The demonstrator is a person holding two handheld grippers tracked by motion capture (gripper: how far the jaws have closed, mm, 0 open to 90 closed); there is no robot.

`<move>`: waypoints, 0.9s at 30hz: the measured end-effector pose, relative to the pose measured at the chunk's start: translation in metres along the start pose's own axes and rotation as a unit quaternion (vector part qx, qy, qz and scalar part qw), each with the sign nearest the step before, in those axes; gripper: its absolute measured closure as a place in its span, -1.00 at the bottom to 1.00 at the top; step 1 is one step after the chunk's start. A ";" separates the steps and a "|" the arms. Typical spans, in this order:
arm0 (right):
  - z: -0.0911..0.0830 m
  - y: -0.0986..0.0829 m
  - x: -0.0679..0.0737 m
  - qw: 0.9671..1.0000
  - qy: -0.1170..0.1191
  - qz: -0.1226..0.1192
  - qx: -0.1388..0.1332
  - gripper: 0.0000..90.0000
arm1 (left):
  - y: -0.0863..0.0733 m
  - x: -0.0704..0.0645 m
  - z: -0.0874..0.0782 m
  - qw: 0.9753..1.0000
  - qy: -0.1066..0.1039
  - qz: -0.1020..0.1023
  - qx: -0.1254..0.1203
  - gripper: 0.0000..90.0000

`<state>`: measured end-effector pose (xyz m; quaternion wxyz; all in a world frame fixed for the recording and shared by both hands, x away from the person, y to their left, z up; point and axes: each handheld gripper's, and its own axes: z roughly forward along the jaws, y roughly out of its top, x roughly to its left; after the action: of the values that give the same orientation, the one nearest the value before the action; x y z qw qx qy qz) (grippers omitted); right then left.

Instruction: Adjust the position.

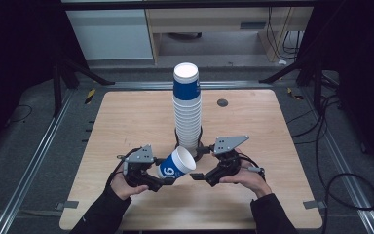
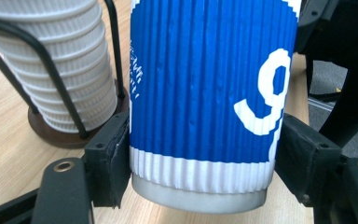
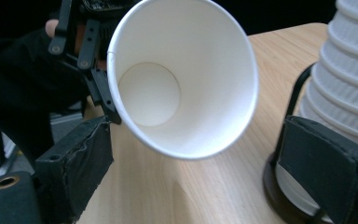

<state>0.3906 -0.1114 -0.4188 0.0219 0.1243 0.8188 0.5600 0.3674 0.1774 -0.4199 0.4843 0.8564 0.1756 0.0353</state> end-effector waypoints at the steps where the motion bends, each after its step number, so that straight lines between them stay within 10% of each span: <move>1: 0.001 0.000 0.000 1.000 0.003 0.001 -0.001 -0.79 | 0.001 -0.001 0.001 1.000 0.000 0.001 -0.003 -0.40; 27: 0.023 -0.002 0.007 0.996 0.072 0.042 -0.019 -0.68 | 0.003 -0.016 0.014 1.000 -0.020 0.023 -0.004 -0.40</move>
<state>0.3877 -0.0895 -0.4286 -0.0584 0.1175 0.8017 0.5831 0.3567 0.1591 -0.4235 0.4903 0.8588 0.1458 0.0303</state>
